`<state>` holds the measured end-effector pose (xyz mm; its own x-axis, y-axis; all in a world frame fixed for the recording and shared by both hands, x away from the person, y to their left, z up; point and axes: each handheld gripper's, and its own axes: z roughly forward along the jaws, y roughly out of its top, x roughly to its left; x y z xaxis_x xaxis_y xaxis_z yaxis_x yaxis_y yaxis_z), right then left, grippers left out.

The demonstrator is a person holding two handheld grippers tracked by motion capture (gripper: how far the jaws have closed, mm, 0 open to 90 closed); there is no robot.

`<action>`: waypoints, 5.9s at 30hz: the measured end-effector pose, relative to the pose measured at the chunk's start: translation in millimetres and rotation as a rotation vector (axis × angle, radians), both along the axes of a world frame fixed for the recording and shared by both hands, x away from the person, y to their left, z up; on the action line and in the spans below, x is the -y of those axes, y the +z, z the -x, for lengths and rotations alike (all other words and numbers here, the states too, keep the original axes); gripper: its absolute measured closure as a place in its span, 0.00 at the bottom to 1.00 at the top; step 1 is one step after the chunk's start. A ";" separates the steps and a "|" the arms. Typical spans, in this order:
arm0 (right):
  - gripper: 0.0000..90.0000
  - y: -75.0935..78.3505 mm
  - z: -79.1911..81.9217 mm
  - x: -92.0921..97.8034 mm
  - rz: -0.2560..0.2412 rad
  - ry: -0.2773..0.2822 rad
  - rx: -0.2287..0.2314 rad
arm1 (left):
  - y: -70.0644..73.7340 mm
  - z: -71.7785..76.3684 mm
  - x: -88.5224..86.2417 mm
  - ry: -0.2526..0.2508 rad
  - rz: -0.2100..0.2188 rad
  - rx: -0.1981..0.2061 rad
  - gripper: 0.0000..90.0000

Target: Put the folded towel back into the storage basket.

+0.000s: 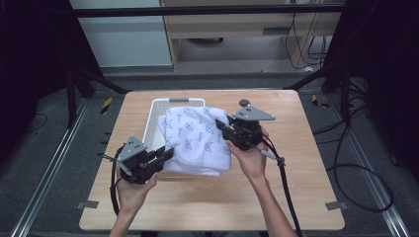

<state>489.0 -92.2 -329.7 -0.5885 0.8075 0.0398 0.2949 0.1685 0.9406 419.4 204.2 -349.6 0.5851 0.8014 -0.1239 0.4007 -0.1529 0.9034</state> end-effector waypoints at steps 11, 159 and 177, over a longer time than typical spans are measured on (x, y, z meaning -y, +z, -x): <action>0.76 1.0 -10.4 -22.3 -0.002 0.002 0.003 | 0.4 -6.6 -17.5 0.047 0.010 -0.005 0.85; 0.66 -103.9 -99.0 -97.1 0.174 -0.028 -0.162 | -76.8 -80.0 -52.9 0.262 -0.125 -0.142 0.73; 0.29 -78.7 -68.4 -59.5 0.136 0.040 -0.116 | -62.1 -57.7 -53.2 0.246 -0.100 -0.044 0.64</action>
